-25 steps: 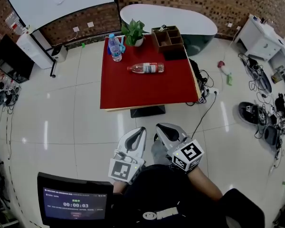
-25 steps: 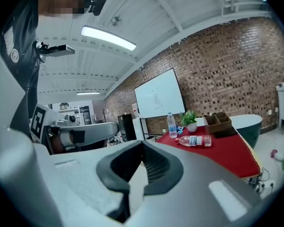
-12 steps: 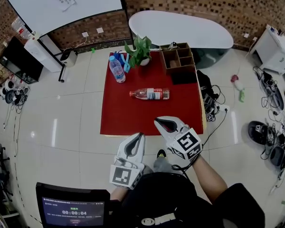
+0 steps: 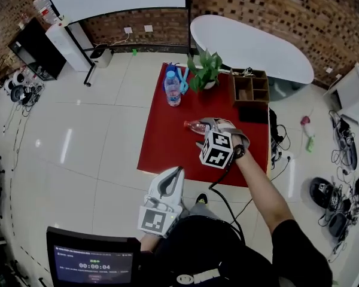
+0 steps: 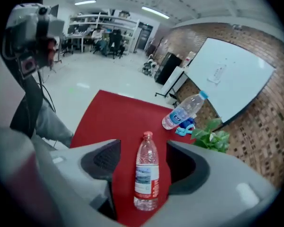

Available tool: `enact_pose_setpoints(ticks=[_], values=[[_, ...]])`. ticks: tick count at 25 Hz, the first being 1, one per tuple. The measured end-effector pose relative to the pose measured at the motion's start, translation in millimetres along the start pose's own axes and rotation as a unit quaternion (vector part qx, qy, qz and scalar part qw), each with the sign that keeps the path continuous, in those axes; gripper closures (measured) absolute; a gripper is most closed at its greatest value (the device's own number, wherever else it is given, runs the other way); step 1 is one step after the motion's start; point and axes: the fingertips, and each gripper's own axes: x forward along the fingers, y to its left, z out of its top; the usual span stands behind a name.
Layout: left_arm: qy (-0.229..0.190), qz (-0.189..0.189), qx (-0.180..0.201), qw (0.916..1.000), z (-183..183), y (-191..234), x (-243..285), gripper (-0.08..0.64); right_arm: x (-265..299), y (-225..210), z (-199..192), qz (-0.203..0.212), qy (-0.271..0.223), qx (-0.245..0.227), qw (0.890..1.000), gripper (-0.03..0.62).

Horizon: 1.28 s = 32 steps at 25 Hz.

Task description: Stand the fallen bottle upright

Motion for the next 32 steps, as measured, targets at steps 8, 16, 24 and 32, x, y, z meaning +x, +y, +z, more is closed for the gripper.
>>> enact_pose_setpoints(ticks=[8, 16, 24, 32], values=[[0.008, 0.086, -0.026, 0.9959, 0, 71, -34, 0.554, 134, -7, -39, 0.061, 0.191, -0.096, 0.975, 0.301], [0.005, 0.092, -0.029, 0.9953, -2, 84, -42, 0.554, 125, -13, -32, 0.033, 0.164, -0.044, 0.985, 0.302], [0.006, 0.028, -0.008, 0.9995, 5, 56, -19, 0.554, -15, -68, 9, -0.075, -0.182, 0.276, 0.941, 0.302], [0.020, -0.003, 0.002, 0.9998, 5, 30, -2, 0.554, -28, -41, -6, -0.104, -0.235, 0.282, 0.924, 0.301]])
